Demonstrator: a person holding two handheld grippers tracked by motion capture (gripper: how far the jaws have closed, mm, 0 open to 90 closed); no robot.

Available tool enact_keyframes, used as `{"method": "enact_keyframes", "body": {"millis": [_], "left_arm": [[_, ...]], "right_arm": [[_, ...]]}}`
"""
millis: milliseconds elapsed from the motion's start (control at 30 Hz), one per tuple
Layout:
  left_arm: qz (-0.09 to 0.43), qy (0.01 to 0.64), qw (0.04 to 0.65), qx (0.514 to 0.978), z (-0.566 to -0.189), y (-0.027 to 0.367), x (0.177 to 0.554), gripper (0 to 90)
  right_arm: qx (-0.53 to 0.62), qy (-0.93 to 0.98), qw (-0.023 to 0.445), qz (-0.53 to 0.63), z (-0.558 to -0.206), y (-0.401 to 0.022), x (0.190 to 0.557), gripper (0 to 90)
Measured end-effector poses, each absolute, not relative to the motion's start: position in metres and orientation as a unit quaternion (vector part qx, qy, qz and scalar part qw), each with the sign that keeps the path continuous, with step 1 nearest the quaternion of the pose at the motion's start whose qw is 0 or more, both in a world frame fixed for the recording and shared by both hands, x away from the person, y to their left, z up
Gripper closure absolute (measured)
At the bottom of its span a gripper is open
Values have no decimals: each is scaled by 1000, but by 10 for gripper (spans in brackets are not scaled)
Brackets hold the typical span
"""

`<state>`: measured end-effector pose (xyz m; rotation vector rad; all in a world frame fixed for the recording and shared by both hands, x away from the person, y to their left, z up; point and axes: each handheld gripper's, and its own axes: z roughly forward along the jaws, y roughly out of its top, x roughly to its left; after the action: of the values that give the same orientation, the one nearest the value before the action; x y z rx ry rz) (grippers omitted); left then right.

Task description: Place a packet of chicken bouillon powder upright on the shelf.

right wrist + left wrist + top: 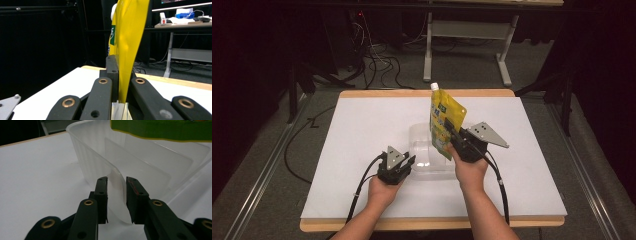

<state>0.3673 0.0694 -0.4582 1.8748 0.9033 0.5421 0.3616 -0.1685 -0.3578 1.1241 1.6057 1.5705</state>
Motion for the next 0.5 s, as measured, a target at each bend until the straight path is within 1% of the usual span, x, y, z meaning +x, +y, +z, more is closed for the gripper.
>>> {"method": "enact_keyframes", "body": {"millis": [500], "left_arm": [[225,370,473,767,-459,68,366,723]], "right_arm": [[437,598,320,591,-371,-156,372,900]]}}
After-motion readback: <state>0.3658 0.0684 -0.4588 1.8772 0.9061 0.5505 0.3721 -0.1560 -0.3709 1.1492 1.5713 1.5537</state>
